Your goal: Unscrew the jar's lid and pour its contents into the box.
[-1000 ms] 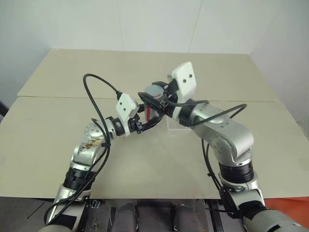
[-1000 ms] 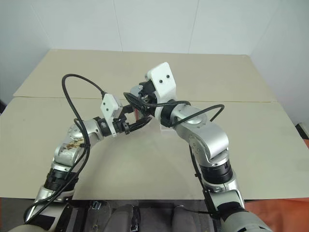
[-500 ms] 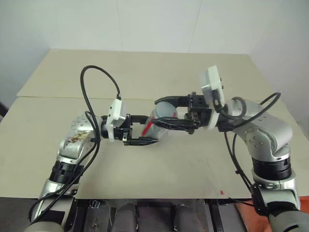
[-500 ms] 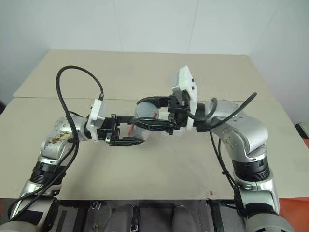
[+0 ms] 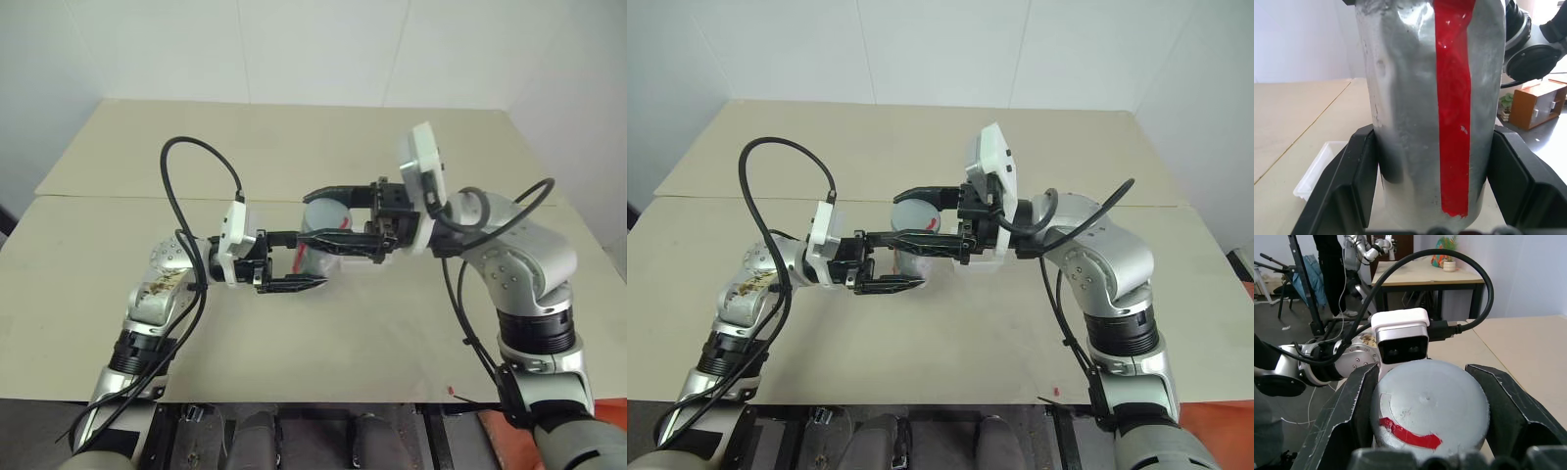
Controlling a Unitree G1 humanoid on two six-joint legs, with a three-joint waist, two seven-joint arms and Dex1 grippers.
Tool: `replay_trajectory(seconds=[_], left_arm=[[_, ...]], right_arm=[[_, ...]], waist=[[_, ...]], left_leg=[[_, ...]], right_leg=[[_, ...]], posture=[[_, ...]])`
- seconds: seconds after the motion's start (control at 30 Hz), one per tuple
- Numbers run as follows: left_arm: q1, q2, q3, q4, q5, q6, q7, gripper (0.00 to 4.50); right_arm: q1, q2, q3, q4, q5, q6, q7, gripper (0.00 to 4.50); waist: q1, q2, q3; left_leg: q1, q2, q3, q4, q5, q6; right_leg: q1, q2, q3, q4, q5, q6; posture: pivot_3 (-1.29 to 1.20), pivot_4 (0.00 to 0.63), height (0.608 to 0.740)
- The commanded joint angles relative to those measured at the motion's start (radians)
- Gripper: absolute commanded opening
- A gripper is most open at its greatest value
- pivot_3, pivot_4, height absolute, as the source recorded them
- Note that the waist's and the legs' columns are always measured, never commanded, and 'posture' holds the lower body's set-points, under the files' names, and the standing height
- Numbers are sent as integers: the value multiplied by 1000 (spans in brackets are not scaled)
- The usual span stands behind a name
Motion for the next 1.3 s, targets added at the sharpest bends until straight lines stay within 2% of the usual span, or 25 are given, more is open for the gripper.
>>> replay_trajectory(seconds=[0.03, 0.3, 0.53, 0.8, 0.97, 1.3], left_arm=[[-19, -14, -3, -79, -7, -38, 11, 2854], [-17, -21, -6, -76, 4, -46, 17, 2854], [57, -42, 5, -99, 24, -55, 89, 2854], [77, -44, 5, -122, 15, -46, 122, 2854], [65, -30, 3, -117, 9, -46, 106, 2854], [57, -6, 23, -65, 19, -55, 112, 2854]], right_arm=[[-7, 22, 52, -28, 20, 16, 9, 2796], [-12, 31, 63, -22, -1, 10, 2, 2796], [-16, 93, 27, -49, -50, 10, -160, 2796], [3, 88, 27, -76, -60, 25, -214, 2796], [2, 77, 23, -73, -66, 21, -224, 4415], [16, 55, -41, -96, -67, 10, -273, 4490]], waist=[[1, 0, 0], [2, 0, 0], [-1, 0, 0], [4, 0, 0], [3, 0, 0], [4, 0, 0]], left_leg=[[0, 0, 0, 0, 0, 0], [0, 0, 0, 0, 0, 0], [0, 0, 0, 0, 0, 0], [0, 0, 0, 0, 0, 0], [0, 0, 0, 0, 0, 0], [0, 0, 0, 0, 0, 0]], right_leg=[[0, 0, 0, 0, 0, 0], [0, 0, 0, 0, 0, 0], [-1, 0, 0, 1, 0, 0], [0, 0, 0, 0, 0, 0], [0, 0, 0, 0, 0, 0], [0, 0, 0, 0, 0, 0]], posture=[[0, 150, 740], [0, 150, 740], [0, 150, 740], [0, 150, 740], [0, 150, 740], [0, 150, 740]])
